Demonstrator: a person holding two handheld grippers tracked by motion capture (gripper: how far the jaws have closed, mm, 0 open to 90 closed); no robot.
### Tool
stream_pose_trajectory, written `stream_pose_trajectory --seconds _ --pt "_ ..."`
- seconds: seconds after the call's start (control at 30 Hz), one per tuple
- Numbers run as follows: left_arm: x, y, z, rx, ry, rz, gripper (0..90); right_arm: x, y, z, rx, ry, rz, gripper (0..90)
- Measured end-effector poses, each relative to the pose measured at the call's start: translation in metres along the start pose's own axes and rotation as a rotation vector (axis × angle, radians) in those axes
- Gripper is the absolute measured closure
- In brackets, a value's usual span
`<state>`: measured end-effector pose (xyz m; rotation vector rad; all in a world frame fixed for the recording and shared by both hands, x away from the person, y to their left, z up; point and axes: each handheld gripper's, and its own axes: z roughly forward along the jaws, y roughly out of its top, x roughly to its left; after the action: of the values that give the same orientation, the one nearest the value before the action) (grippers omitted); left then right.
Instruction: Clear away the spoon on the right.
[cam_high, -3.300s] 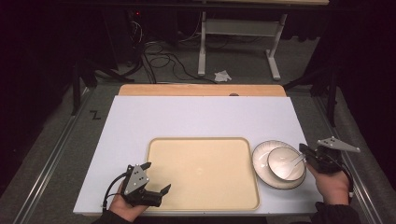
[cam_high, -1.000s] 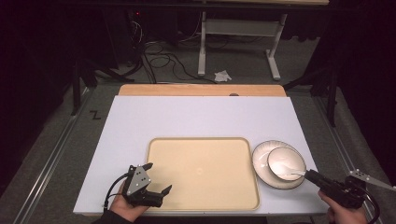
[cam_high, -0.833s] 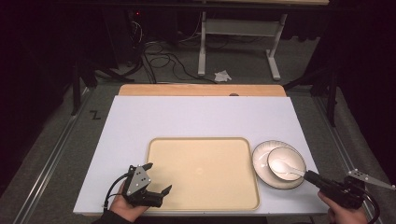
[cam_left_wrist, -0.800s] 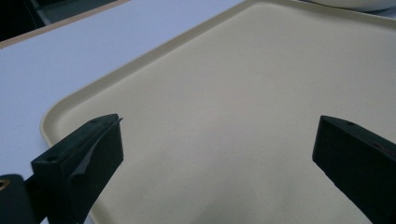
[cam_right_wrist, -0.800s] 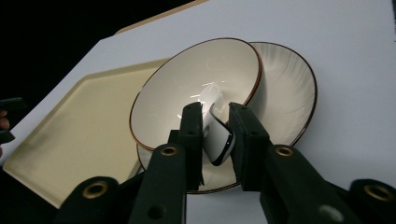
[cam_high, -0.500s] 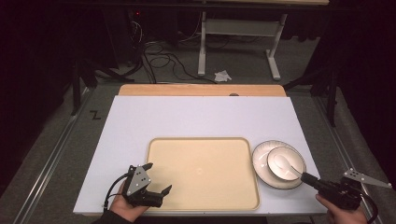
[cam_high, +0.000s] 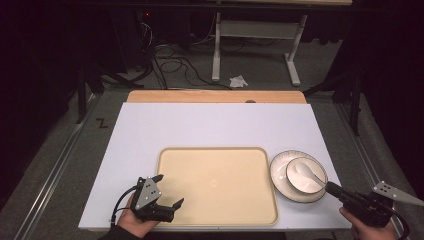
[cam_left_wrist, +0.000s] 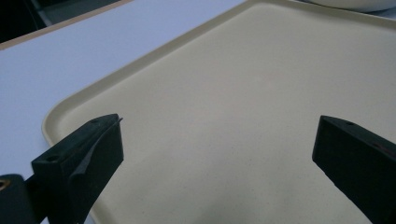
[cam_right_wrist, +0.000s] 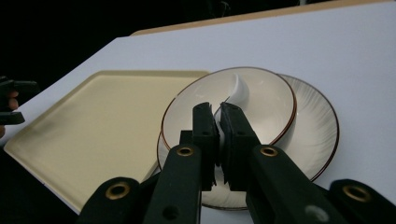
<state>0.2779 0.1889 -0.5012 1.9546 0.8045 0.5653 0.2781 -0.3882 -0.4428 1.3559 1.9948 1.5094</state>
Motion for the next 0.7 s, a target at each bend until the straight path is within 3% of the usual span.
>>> stream_pose_trajectory --seconds 0.03,0.27,0.7 --pt "0.000 0.000 0.000 0.000 0.000 0.001 2.5 0.004 0.002 -0.001 -0.022 -0.020 -0.022 87.0" --pt "0.000 0.000 0.000 0.000 0.001 0.000 2.5 0.020 0.006 0.000 -0.086 -0.037 -0.084 87.0" --pt "0.000 0.001 -0.001 -0.004 0.000 0.004 2.6 0.057 0.009 0.031 -0.103 -0.015 -0.157 87.0"
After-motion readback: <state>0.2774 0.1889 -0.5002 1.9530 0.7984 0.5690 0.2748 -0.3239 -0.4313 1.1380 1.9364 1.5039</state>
